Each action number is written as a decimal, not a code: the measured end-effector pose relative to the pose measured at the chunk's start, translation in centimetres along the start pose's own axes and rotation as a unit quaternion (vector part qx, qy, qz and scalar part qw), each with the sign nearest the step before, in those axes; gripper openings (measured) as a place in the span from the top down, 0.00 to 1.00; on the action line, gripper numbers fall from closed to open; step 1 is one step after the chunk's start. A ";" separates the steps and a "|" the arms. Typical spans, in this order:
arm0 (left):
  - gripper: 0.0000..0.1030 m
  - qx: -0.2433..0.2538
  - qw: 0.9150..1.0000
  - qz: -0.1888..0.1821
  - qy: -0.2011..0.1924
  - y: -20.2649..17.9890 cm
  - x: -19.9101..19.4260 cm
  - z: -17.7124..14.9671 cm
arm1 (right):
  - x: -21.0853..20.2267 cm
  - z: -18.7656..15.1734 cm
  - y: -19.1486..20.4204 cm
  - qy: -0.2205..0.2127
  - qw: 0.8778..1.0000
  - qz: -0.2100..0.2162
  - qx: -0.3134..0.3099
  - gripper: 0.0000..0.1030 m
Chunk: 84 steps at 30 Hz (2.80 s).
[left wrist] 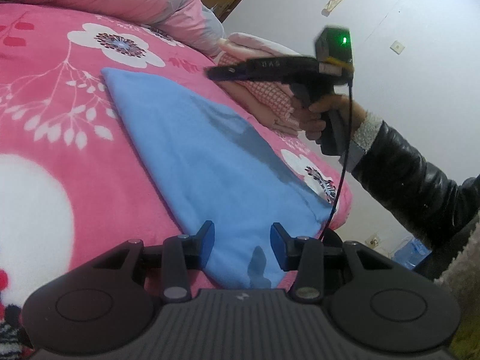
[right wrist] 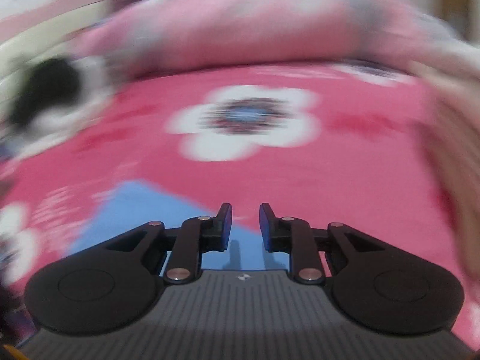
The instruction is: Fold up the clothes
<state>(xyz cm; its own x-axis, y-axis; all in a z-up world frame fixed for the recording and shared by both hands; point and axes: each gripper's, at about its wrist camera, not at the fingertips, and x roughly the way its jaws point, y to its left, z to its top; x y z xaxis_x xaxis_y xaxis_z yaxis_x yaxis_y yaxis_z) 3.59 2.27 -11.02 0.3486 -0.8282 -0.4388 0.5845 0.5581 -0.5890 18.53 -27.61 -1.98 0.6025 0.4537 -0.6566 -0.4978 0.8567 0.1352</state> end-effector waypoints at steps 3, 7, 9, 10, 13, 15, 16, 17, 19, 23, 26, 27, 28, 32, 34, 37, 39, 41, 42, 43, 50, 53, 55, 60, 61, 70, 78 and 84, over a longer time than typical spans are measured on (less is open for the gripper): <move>0.59 -0.003 1.000 -0.001 -0.001 0.1 -0.3 -0.1 | 3.7 0.8 2.4 0.036 0.997 0.061 -0.010 0.81; 0.59 -0.004 1.000 -0.005 -0.003 0.2 -0.4 -0.2 | 9.1 1.4 0.8 0.059 0.997 0.008 0.043 0.87; 0.59 -0.005 1.000 -0.007 -0.003 0.3 -0.4 -0.2 | 8.9 2.2 0.3 0.040 0.996 -0.013 0.077 0.82; 0.59 -0.005 1.000 -0.009 -0.004 0.3 -0.5 -0.2 | 8.1 2.7 0.9 0.029 0.997 -0.011 0.064 0.82; 0.59 -0.005 1.000 -0.012 -0.005 0.5 -0.5 -0.2 | 6.8 3.3 3.3 0.031 0.998 0.057 0.013 0.82; 0.59 -0.005 1.000 -0.012 -0.003 0.5 -0.6 -0.1 | 8.1 3.4 4.7 0.061 0.993 0.097 -0.002 0.83; 0.59 -0.005 1.000 -0.011 -0.003 0.4 -0.6 -0.1 | 9.1 3.3 5.0 0.069 0.993 0.092 0.000 0.83; 0.59 -0.006 1.000 -0.010 -0.003 0.4 -0.7 -0.1 | 10.2 3.1 5.2 0.075 0.994 0.081 0.005 0.83; 0.59 -0.007 1.000 -0.008 -0.002 0.3 -0.7 -0.1 | 11.8 3.1 5.0 0.073 0.996 0.054 0.023 0.84; 0.59 -0.006 1.000 -0.007 -0.002 0.2 -0.9 -0.2 | 9.6 3.9 4.7 0.030 0.998 0.025 0.047 0.81; 0.59 -0.005 1.000 -0.004 -0.001 0.1 -0.9 -0.2 | 6.4 4.2 5.3 0.005 0.999 0.017 0.044 0.81; 0.58 -0.004 1.000 -0.001 -0.001 0.0 -0.9 -0.1 | 5.3 3.9 5.7 0.003 0.999 0.016 0.040 0.81; 0.58 -0.003 1.000 0.003 0.000 -0.1 -1.0 -0.1 | 4.2 3.5 6.0 0.003 0.999 0.014 0.038 0.81; 0.55 0.006 1.000 0.020 0.003 -0.7 -1.1 0.1 | 0.9 0.3 6.4 0.011 0.999 0.006 0.048 0.81; 0.55 0.018 0.999 0.035 0.008 -1.3 -1.0 0.2 | -0.2 -1.9 5.7 0.012 0.998 -0.001 0.061 0.81; 0.54 0.034 0.998 0.056 0.014 -2.1 -0.9 0.2 | -2.0 -6.2 4.2 0.027 0.994 -0.053 0.087 0.82; 0.54 0.035 0.997 0.063 0.016 -2.3 -0.8 0.2 | -4.7 -9.6 2.3 0.021 0.989 -0.084 0.116 0.83; 0.54 0.029 0.997 0.066 0.017 -2.2 -0.8 0.3 | -8.2 -12.8 0.3 0.008 0.982 -0.111 0.150 0.83; 0.54 0.026 0.997 0.067 0.019 -2.2 -0.7 0.4 | -9.7 -14.1 -0.3 0.007 0.978 -0.134 0.162 0.80; 0.54 0.025 0.997 0.069 0.020 -2.3 -0.6 0.5 | -11.2 -15.3 -0.9 0.008 0.972 -0.159 0.173 0.80; 0.54 0.039 0.993 0.106 0.033 -3.8 -0.5 0.5 | -15.1 -15.4 1.0 -0.072 0.976 -0.145 0.149 0.78; 0.54 0.041 0.991 0.121 0.036 -4.2 -0.4 0.4 | -13.4 -14.9 3.9 -0.069 0.991 -0.085 0.078 0.80; 0.54 0.043 0.990 0.126 0.037 -4.4 -0.3 0.4 | -12.4 -16.2 4.8 -0.043 0.995 -0.073 0.047 0.80; 0.54 0.047 0.989 0.133 0.041 -4.7 -0.2 0.4 | -15.0 -20.8 2.7 -0.024 0.989 -0.112 0.092 0.80; 0.54 0.048 0.989 0.135 0.042 -4.8 -0.2 0.4 | -15.9 -21.0 2.4 -0.022 0.985 -0.135 0.101 0.79; 0.48 0.060 0.982 0.174 0.052 -6.1 -0.3 0.0 | -14.9 -18.5 7.2 -0.082 0.996 -0.043 0.016 0.80; 0.45 0.060 0.978 0.196 0.047 -6.5 -1.6 -0.7 | -14.2 -21.4 7.4 -0.018 0.997 -0.076 0.021 0.80; 0.45 0.104 0.971 0.213 0.021 -8.7 -2.8 -0.6 | -16.8 -20.8 7.9 -0.073 0.994 -0.077 0.033 0.79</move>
<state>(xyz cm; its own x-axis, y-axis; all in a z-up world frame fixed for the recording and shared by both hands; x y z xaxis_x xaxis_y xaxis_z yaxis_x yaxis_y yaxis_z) -2.86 -0.26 -5.08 0.5639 -0.5188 -0.6426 0.5305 0.8239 -0.1996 -8.50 -33.53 -5.32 0.7544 0.3434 -0.5594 -0.3547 0.9304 0.0928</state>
